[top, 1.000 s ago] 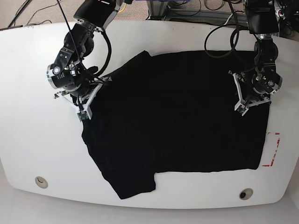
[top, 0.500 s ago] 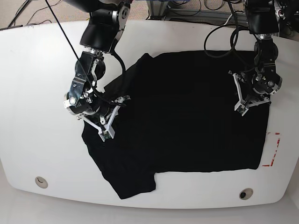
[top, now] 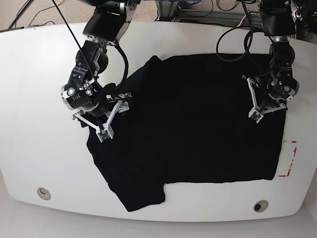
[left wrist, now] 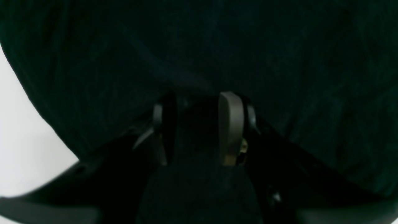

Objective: Layout the t-shirt on the table in an organized manner, then fold the t-shirt properly
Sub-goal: 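Pull the shirt's shoulder with the right gripper toward the collar edge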

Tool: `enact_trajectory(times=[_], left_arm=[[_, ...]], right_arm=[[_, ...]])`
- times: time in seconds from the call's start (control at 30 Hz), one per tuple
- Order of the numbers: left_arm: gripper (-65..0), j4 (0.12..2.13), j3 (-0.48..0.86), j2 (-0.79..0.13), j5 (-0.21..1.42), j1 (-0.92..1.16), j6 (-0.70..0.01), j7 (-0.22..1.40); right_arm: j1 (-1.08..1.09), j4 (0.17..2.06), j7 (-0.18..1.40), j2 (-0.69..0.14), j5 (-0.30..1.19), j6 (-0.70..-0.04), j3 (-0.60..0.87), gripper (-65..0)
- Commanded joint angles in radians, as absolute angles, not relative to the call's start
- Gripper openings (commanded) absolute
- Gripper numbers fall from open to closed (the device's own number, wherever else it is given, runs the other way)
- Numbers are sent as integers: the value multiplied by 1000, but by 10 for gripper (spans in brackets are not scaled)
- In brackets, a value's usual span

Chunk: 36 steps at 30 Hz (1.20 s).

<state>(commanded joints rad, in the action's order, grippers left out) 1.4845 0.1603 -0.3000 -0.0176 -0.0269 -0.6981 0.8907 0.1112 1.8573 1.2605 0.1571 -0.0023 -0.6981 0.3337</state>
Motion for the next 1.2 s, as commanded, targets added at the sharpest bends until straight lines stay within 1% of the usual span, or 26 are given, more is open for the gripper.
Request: enact_trajectory(times=[0.23,0.37,0.5,0.6,0.67,0.7,0.73,0.83,0.93,0.97,1.07,1.2], left_arm=[[-436,1483,159,-298,-15,-28,-698,891],[-436,1481,159,-298,-15,-28,-698,891],[-436,1481,159,-298,-15,-28,-698,891],[-436,1481,159,-298,-15,-28,-698,891],[-436,1481,159,-300,-15,-28,-698,891],[-436,1481,159,-300,-15,-28,-698,891],[-436,1481,159,-300,-15,-28,-698,891],[-436,1481,159,-300,-15,-27,-698,891],[-436,1481,159,-300,-15,-27,-698,891],[-436,1481,159,-300,-15,-25,-698,891],[-436,1481,159,-300,-15,-24,-698,891],[-436,1481,159,-300,-15,-24,-698,891]], right_arm=[[48,1839,1218,151,-1,-698,334,-162],[51,1768,1196,148,-1,-698,335,-162],[51,1695,1121,130,-1,-698,335,-162],[51,1662,1095,128,-1,-698,335,-162],[51,1658,1093,128,-1,-698,335,-179],[51,1658,1093,128,-1,-698,335,-205],[51,1658,1093,128,-1,-698,335,-249],[51,1658,1095,128,-1,-698,335,-431],[51,1661,1099,128,-2,-698,335,-591],[48,1667,1101,128,-2,-698,335,-609],[44,1712,1135,128,-4,-698,335,-609],[16,1819,1199,128,-4,-698,335,-609]])
